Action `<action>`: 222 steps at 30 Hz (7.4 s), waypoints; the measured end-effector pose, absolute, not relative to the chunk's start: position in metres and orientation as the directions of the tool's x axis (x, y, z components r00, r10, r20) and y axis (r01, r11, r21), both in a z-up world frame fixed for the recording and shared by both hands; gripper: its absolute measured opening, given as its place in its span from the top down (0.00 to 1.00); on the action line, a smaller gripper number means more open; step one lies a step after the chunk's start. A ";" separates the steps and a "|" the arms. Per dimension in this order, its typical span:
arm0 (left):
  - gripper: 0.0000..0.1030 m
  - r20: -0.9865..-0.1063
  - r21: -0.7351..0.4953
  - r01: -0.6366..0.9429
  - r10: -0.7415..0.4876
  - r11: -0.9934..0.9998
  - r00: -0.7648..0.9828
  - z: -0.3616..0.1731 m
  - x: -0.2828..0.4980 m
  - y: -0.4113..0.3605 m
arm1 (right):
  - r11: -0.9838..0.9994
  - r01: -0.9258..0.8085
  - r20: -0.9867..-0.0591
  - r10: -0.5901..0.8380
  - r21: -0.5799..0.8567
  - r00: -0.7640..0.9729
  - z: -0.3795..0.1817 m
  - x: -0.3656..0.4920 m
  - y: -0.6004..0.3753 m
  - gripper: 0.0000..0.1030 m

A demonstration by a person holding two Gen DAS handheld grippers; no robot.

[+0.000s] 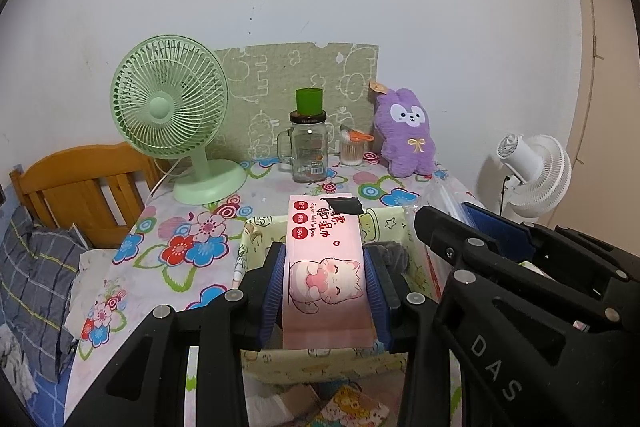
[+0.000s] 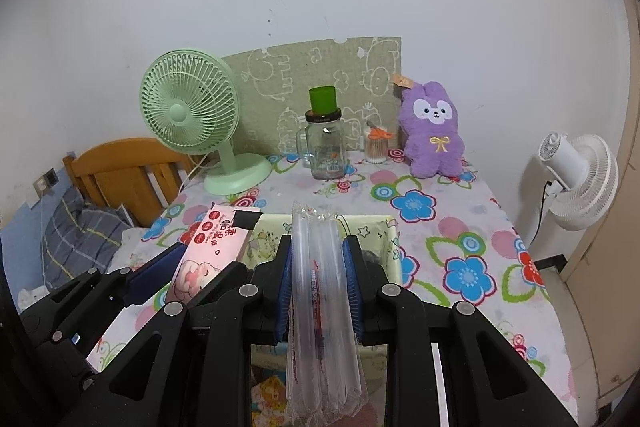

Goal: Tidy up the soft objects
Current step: 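Lift the pink pack with left tool while right tool carries the clear bag over the box, then open left tool to drop pink pack into box while right tool releases the clear bag, then withdraw both open tools from the box toward the yellow cartoon pack, then lower the right tool around the yellow cartoon pack while the left tool approaches the white packet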

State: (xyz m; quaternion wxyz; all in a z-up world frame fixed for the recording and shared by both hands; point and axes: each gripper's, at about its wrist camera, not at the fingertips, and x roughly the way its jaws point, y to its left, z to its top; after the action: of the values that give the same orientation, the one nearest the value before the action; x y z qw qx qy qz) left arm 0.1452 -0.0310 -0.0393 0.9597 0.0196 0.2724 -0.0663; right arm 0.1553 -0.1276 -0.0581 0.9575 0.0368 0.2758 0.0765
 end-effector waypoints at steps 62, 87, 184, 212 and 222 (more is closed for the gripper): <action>0.10 -0.621 -0.041 0.094 -0.099 0.995 0.778 -0.074 0.190 -0.017 | 0.971 -0.191 -0.568 0.241 0.147 0.787 -0.096 0.212 -0.114 0.22; 0.01 -0.534 -0.014 0.120 -0.108 0.993 0.839 -0.028 0.128 -0.032 | 0.987 -0.113 -0.496 0.156 0.116 0.854 -0.048 0.140 -0.134 0.04; 0.08 -0.684 0.010 0.111 -0.075 0.994 0.726 -0.152 0.081 0.017 | 0.986 -0.045 -0.719 0.149 0.161 0.679 -0.181 0.098 -0.095 0.10; 0.18 -0.721 0.012 0.071 -0.041 0.997 0.692 -0.165 0.100 0.042 | 0.983 -0.068 -0.770 0.175 0.169 0.614 -0.194 0.123 -0.061 0.14; 0.17 -0.728 0.002 0.107 -0.072 0.994 0.682 -0.165 0.096 0.029 | 0.972 -0.066 -0.784 0.222 0.226 0.580 -0.201 0.120 -0.070 0.24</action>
State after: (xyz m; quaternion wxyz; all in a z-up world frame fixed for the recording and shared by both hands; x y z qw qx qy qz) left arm 0.0955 0.0289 -0.1646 0.9167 0.0221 0.3961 -0.0486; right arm 0.1205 -0.0702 -0.2006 0.8845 0.0862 0.4512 0.0813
